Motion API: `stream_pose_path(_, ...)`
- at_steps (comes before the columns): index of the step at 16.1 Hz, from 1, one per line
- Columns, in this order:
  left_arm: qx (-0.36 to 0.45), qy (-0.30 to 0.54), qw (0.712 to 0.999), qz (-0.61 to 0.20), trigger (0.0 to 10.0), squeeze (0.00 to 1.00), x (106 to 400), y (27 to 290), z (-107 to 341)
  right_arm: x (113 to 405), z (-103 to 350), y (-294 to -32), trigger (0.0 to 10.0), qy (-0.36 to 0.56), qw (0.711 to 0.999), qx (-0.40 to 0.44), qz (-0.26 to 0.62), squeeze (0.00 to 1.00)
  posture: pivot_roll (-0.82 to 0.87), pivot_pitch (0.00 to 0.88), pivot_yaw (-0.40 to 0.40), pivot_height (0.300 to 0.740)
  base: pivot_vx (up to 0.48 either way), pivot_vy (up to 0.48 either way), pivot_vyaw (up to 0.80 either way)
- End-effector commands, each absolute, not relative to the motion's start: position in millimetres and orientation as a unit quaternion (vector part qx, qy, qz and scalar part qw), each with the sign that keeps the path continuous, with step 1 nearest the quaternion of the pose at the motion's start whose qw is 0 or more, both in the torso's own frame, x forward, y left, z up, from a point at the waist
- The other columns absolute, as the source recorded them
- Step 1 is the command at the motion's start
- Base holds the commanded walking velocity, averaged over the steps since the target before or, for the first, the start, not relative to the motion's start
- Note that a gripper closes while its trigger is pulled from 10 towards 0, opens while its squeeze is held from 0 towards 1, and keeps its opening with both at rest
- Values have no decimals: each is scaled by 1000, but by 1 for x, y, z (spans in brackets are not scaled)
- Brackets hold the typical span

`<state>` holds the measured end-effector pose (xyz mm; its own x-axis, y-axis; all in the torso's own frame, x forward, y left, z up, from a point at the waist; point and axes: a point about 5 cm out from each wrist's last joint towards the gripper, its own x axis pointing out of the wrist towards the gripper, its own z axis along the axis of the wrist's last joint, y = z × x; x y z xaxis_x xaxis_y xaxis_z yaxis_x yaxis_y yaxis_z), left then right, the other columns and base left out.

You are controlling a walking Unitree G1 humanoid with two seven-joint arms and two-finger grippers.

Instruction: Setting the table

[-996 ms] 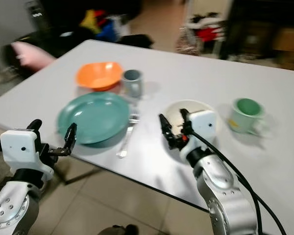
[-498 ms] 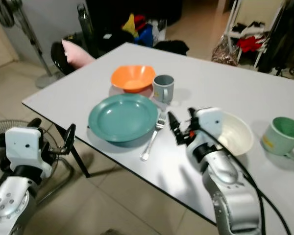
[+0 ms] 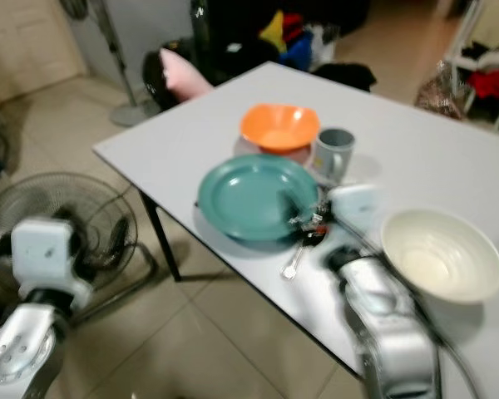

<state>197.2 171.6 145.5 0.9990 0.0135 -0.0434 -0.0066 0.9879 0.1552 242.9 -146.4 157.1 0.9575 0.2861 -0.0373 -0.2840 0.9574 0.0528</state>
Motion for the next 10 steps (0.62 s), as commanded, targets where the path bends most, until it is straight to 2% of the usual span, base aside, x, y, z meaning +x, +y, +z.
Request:
stream_pose_path(1, 80, 16, 997, -1, 10000, 0, 195, 166, 147, 242, 157, -152, 10000, 25, 990, 18, 139, 0, -125, 0, 80, 740, 0, 0, 800)
stream_pose_path(10, 74, 13, 997, 30, 10000, 0, 189, 173, 151, 250, 154, -149, 10000, 32, 987, 30, 154, 0, -84, 0, 42, 740, 0, 0, 800)
